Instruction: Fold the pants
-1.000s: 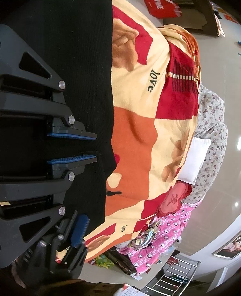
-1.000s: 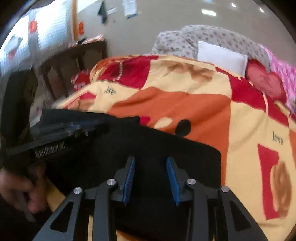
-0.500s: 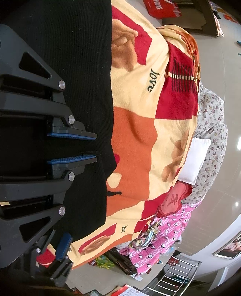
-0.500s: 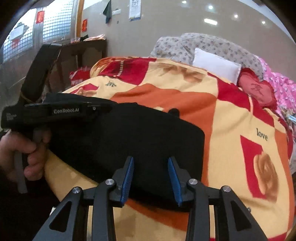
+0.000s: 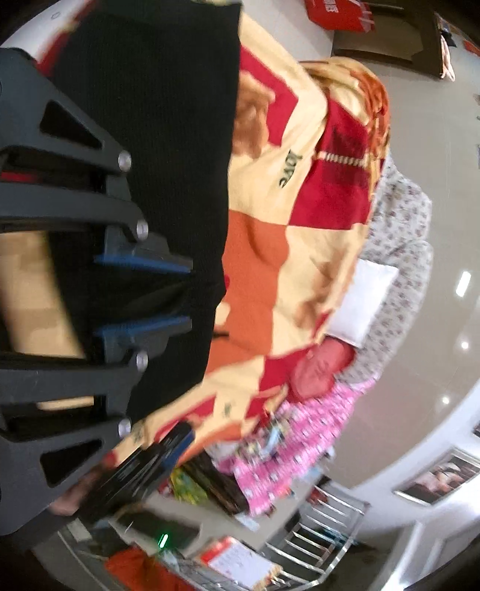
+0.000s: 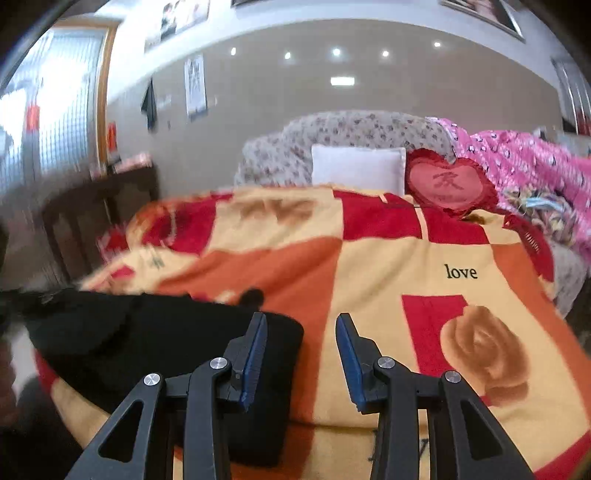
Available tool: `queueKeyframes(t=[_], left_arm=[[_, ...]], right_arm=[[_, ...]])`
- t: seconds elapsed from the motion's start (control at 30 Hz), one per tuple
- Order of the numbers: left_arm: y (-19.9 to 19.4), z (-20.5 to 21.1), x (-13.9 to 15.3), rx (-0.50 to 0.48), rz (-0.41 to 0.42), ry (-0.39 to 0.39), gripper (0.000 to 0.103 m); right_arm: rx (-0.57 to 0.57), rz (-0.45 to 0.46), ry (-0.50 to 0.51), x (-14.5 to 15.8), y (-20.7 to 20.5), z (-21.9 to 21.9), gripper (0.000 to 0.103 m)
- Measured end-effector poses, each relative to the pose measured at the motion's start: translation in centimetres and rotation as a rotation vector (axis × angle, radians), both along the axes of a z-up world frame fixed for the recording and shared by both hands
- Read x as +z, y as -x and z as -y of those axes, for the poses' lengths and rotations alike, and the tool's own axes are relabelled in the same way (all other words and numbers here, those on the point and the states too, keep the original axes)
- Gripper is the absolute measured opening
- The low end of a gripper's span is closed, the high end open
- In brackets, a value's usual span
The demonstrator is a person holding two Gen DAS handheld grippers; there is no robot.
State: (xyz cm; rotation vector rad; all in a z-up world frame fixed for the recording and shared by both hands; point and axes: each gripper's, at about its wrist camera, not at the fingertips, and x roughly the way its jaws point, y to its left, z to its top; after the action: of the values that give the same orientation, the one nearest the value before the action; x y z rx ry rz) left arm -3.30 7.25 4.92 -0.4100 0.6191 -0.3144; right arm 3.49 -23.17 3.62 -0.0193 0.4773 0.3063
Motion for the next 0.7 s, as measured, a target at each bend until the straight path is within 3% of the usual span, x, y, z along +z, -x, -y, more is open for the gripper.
queueKeyframes(t=[0.03,0.17,0.27,0.43,0.7], left_arm=[[1.9,-1.2,0.4,0.025,0.007,0.018,0.044],[7.2,-7.1,0.0,0.163,-0.004,0.141,0.044],[9.4,-11.1,-2.2,0.295,-0.043,0.244,0.045],[8.0,-13.0,-5.8,0.359,-0.112,0.296,0.045],[7.4,-13.5,-7.2,0.399,-0.11,0.359,0.045]], right_arm=[[-0.007,-0.017,0.002,-0.2,-0.4,0.1,0.037],[0.009,-0.035,-0.006,-0.3,0.5,0.1,0.037],[0.023,-0.037,0.017,-0.8,1.0,-0.3,0.037],[0.03,-0.028,0.063,-1.1,2.3,-0.5,0.037],[0.027,-0.034,0.069,-1.3,2.3,-0.5,0.037]])
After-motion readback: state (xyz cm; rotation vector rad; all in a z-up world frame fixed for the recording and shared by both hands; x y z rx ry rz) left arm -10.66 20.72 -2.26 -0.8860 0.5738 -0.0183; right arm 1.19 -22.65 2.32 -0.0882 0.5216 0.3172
